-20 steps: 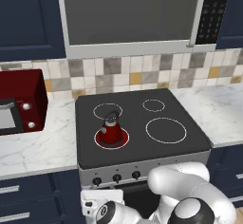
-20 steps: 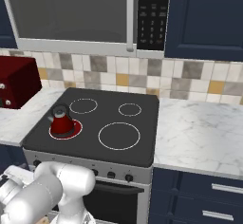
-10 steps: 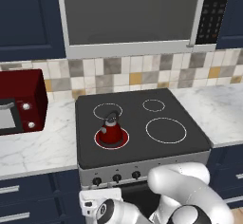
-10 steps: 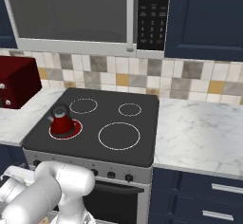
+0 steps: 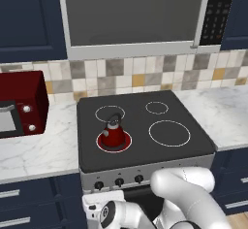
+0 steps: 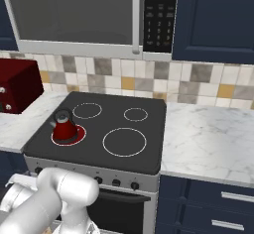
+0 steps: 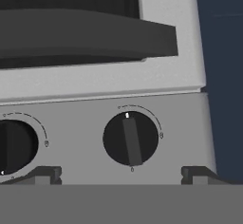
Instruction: Lower the heat of the kettle.
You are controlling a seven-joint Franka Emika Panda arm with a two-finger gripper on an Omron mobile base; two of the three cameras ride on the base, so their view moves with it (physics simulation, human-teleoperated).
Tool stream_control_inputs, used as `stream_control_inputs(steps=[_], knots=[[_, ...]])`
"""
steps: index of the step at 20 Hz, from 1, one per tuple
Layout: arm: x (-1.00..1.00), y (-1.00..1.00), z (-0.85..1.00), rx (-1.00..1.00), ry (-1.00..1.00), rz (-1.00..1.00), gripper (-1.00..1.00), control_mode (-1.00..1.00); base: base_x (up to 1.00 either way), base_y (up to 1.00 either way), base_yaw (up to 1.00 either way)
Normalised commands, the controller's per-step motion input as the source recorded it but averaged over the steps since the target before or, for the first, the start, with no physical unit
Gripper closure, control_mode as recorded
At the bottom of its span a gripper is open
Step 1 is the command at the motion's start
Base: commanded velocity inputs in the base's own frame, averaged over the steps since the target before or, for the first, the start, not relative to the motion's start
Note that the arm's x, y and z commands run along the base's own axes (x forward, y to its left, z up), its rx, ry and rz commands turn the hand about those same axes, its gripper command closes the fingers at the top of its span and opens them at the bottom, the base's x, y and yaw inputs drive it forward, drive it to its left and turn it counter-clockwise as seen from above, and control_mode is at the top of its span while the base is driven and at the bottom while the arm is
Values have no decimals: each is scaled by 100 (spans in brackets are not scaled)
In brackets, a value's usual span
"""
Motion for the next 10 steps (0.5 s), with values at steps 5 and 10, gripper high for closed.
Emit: stream_control_inputs(steps=[5,10], knots=[[8,4,-7,0,0,0,-100,-100,0,0,0],[3,11,-2,0,0,0,-100,-100,0,0,0]])
